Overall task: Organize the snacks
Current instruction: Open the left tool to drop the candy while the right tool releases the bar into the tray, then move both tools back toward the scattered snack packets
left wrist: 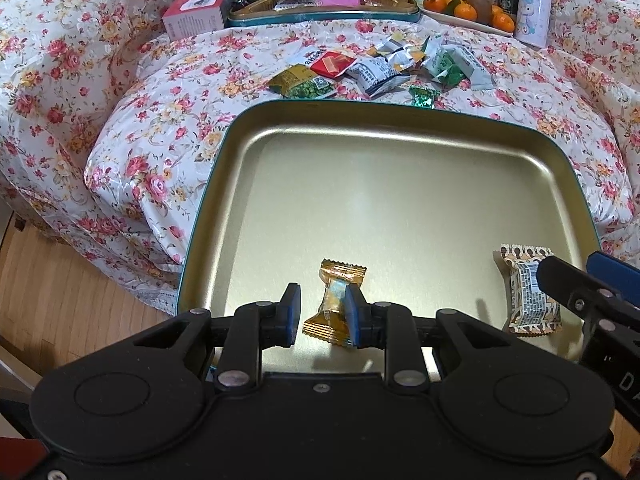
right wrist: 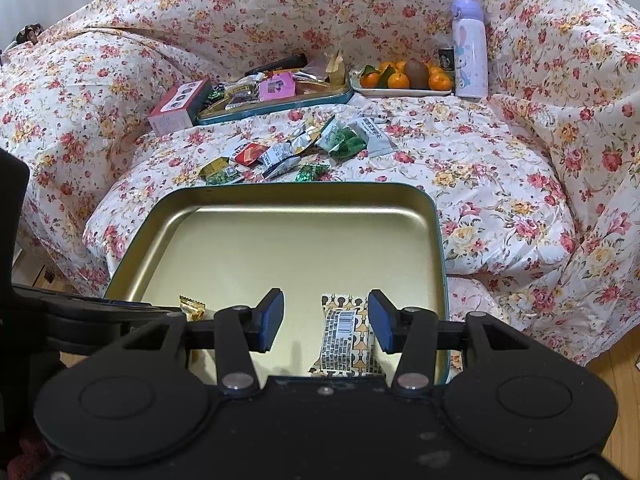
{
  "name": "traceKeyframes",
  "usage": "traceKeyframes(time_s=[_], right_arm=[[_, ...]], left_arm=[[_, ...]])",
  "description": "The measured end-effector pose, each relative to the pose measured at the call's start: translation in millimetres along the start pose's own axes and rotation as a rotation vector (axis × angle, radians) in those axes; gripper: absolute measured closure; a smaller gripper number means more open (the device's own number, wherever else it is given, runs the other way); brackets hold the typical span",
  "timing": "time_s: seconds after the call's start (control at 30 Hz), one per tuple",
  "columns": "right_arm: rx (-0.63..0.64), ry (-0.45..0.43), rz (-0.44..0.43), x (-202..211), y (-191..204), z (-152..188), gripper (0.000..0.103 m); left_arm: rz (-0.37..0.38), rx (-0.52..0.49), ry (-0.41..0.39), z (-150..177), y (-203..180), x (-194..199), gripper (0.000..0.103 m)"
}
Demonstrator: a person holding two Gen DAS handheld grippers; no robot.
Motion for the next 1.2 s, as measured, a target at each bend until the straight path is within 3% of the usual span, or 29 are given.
traceKeyframes(time_s=[0.63,0.83,1.2], right_arm=[[-0.009,0.043,-0.019,-10.4,-0.9,-0.2,0.052],[-0.012,0.034,-0.021,-12.6,-3.6,-9.5,0.051],[0.002,-0.035,0.009,-23.0,-25.0,-59.3,0.05]], left_arm=[[0.045,-0.061,0.058,-4.1,1.2,1.5,0.069],[0.049,-0.096,0.021,-28.0,3.9,8.9,0.069],[0.023,-0.045,-0.047,-92.7,20.0,4.1,0.069]])
Point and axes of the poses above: each gripper's, at about its wrist camera, not at the fingertips, and x roughly against the way its jaws point, y to its left, z to its underside, the point moved 5 cm from there along -x, roughly the way its jaws point, and after that the axes turned 7 degrees about x, right-handed, at the moved point
